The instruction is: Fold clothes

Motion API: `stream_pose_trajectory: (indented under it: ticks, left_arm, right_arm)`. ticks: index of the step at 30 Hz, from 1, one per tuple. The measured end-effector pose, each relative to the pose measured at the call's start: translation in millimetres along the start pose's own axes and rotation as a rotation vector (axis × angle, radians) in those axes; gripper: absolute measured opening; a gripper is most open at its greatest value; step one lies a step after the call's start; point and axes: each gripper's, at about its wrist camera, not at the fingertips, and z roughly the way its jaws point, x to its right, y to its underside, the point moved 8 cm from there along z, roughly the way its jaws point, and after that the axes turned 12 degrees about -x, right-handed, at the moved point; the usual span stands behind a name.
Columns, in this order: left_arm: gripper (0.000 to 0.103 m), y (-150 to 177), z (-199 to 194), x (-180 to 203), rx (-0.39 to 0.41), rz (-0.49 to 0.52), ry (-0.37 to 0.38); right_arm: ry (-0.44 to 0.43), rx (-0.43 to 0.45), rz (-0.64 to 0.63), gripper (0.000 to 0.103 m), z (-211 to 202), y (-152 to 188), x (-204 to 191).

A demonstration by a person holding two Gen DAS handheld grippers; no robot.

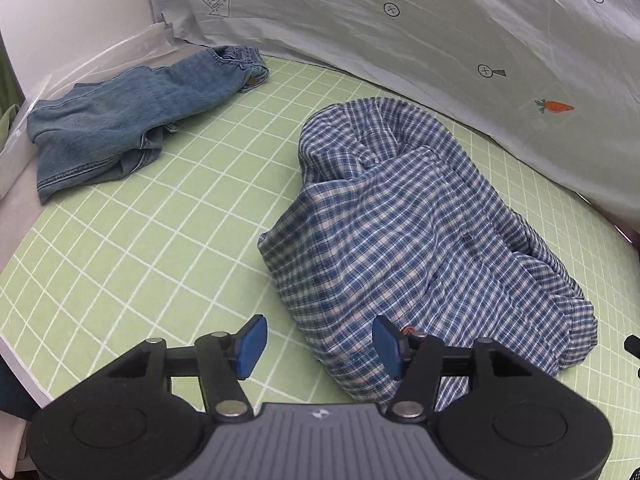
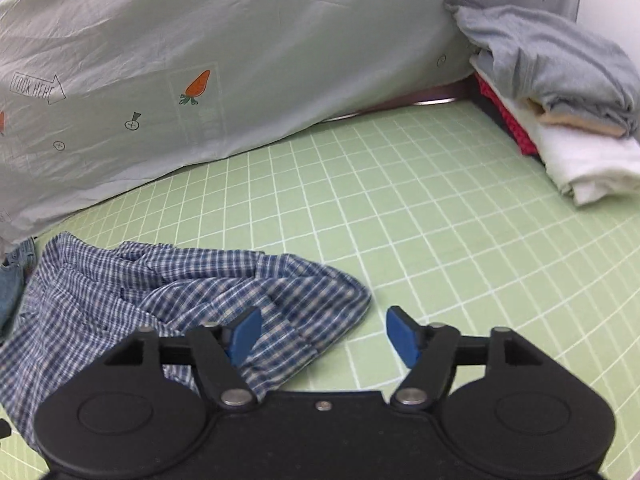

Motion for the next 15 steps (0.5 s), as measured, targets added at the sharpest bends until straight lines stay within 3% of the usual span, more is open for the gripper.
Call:
stream_pose_trajectory:
  ticks: [7,11,15]
  left_arm:
    - [0.068,-29.2,16.9,0.3,-0.013,0.037,-0.033]
    - [0.07,-46.4,36.3,-6.7,-0.046,0.021,-0.052]
    - [0.07,-69.2,62.8,-8.3,-0.093,-0.018,-0.02]
  right_arm:
    - [-0.047,-0.096,0.028,0.081,32.8,14.7,-14.5]
    - [-0.055,-0.151,0.072,0.083,61.3,6.7,-20.1]
    - [-0.054,-0.221,0.117,0.084,94.7,-6.2,-26.3]
